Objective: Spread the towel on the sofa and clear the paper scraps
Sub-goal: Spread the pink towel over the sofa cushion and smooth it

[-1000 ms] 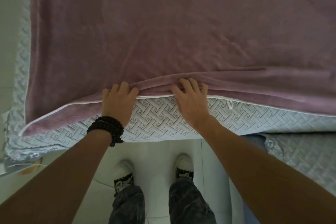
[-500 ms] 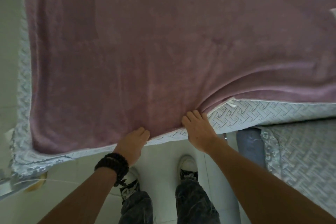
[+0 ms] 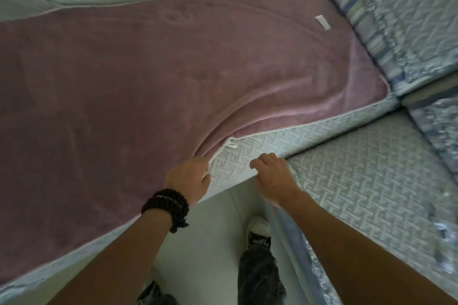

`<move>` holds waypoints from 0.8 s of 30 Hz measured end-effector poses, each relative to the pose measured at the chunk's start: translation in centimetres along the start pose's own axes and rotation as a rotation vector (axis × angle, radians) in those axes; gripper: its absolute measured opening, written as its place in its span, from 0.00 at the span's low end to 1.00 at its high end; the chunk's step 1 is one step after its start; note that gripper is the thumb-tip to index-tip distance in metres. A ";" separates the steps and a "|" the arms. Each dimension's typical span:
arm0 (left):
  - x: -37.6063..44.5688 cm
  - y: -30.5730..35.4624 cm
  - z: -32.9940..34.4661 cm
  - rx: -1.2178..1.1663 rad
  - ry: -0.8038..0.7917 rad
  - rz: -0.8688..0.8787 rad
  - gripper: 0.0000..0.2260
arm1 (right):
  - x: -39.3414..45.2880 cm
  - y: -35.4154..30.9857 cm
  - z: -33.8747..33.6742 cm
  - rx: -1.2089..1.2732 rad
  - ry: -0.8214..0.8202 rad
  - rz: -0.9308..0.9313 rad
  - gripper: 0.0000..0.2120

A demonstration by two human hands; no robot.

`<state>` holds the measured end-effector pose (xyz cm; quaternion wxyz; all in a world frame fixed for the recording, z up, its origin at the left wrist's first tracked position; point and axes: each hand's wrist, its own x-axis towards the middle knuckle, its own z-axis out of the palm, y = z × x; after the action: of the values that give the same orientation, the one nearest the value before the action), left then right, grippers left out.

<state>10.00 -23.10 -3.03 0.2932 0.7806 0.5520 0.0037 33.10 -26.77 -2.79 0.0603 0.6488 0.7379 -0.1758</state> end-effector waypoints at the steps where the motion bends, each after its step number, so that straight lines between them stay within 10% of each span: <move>1: 1.5 1.5 0.5 -0.007 0.035 0.007 0.04 | 0.4 1.4 -0.1 0.003 0.002 0.005 0.16; 14: 10.4 3.8 6.7 0.254 0.224 -0.168 0.04 | 12.2 8.1 2.8 -0.001 0.093 -0.127 0.13; 20: 6.6 6.9 10.0 0.235 0.035 -0.089 0.17 | 9.1 12.6 2.9 -0.053 -0.068 -0.295 0.08; 24: 7.7 8.3 10.5 0.246 -0.075 -0.229 0.07 | 8.3 14.1 2.5 0.012 -0.103 -0.364 0.11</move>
<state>23.62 -23.06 -10.35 0.2142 0.7422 0.6223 -0.1266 45.26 -18.52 -10.30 0.0614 0.4953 0.8379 -0.2209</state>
